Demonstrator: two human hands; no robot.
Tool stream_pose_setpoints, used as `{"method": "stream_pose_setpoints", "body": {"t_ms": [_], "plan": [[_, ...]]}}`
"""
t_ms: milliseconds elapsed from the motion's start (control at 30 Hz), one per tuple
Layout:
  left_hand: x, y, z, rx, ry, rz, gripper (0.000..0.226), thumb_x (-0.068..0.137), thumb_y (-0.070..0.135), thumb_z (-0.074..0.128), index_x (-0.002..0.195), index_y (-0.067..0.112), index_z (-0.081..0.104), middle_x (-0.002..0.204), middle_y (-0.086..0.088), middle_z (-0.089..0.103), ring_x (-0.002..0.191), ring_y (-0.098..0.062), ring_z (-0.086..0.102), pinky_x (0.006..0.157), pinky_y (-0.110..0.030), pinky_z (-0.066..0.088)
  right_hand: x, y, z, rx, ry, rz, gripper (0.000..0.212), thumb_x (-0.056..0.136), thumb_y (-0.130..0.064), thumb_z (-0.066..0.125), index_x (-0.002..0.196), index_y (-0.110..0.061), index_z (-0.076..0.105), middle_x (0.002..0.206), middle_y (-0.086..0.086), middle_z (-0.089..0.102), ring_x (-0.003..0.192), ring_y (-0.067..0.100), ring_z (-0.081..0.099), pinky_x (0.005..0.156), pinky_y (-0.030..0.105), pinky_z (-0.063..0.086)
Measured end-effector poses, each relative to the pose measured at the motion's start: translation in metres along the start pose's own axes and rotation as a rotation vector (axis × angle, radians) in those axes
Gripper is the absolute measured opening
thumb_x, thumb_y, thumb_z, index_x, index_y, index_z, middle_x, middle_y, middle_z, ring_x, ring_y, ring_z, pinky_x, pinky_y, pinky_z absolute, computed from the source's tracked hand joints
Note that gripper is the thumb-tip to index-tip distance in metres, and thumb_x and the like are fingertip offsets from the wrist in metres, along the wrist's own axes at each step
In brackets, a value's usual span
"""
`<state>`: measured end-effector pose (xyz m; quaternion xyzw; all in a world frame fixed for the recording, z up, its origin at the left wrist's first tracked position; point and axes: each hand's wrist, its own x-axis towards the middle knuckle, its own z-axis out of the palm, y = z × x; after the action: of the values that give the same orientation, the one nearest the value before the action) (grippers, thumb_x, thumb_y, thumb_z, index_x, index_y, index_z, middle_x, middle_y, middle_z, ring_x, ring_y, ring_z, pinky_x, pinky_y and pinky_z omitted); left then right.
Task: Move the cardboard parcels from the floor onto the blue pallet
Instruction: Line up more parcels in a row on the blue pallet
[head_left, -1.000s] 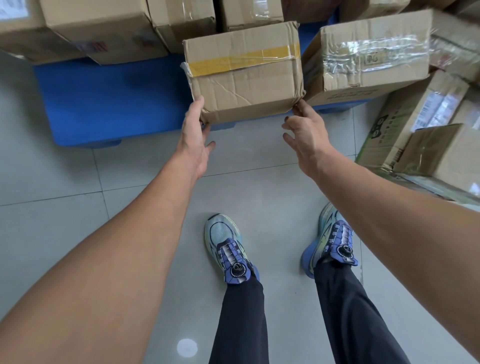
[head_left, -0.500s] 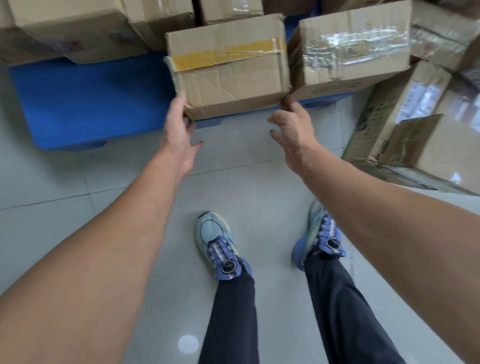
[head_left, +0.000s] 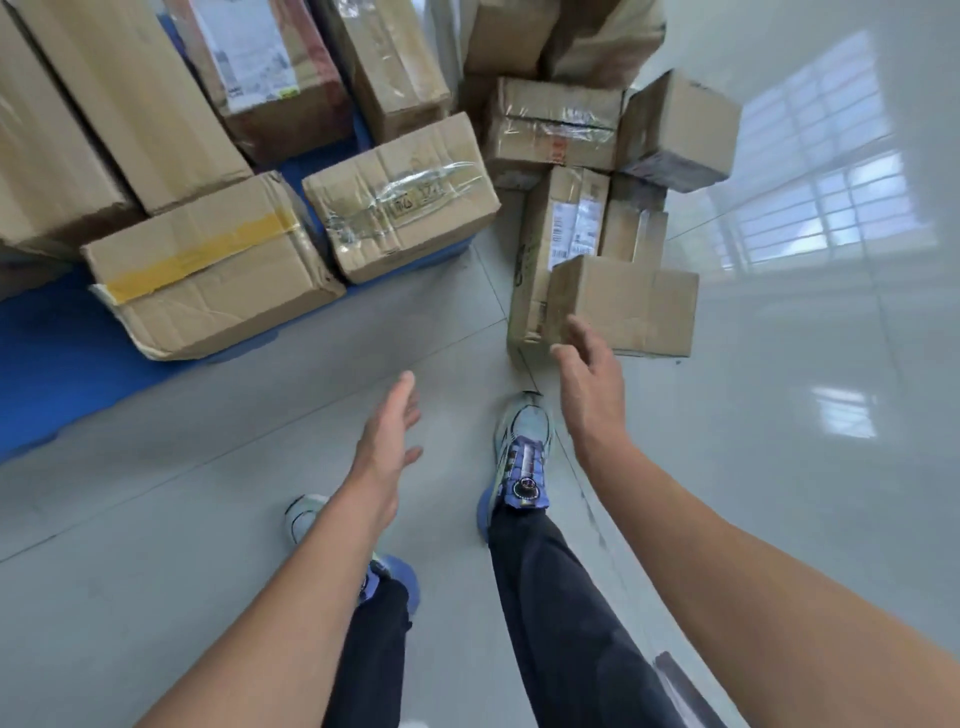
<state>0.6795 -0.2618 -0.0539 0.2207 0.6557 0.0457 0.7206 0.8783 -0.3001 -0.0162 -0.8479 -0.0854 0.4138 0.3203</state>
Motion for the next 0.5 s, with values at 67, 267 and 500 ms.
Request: {"method": "stream_pose_setpoints", "body": {"t_ms": [67,267,500], "plan": [[0.005,0.016,0.052,0.058,-0.073,0.017,0.057,0.103,0.057,0.045,0.15,0.025,0.05,0.152,0.006,0.052,0.133,-0.008,0.051,0.103,-0.041,0.043,0.021,0.0,-0.038,-0.022,0.082,0.012,0.049,0.099,-0.019,0.055,0.147,-0.024,0.055,0.118,-0.01,0.061,0.105,-0.007,0.057,0.096,0.015,0.04],[0.025,0.06,0.162,0.175,-0.163,0.065,0.074,0.087,0.071,0.047,0.152,0.036,0.047,0.157,0.015,0.046,0.145,-0.01,0.04,0.122,-0.051,0.029,0.08,-0.003,-0.11,-0.064,0.115,0.077,0.062,0.094,-0.035,0.05,0.155,-0.031,0.042,0.165,-0.007,0.036,0.148,0.016,0.037,0.124,0.045,0.029],[0.037,0.075,0.197,0.201,-0.184,0.004,0.094,0.077,0.078,0.046,0.16,0.039,0.03,0.167,0.013,0.03,0.154,-0.016,0.025,0.125,-0.054,0.02,0.122,0.004,-0.121,0.044,0.074,0.21,0.07,0.097,-0.041,0.052,0.162,-0.034,0.028,0.162,-0.008,0.037,0.138,0.017,0.042,0.114,0.037,0.034]]}}
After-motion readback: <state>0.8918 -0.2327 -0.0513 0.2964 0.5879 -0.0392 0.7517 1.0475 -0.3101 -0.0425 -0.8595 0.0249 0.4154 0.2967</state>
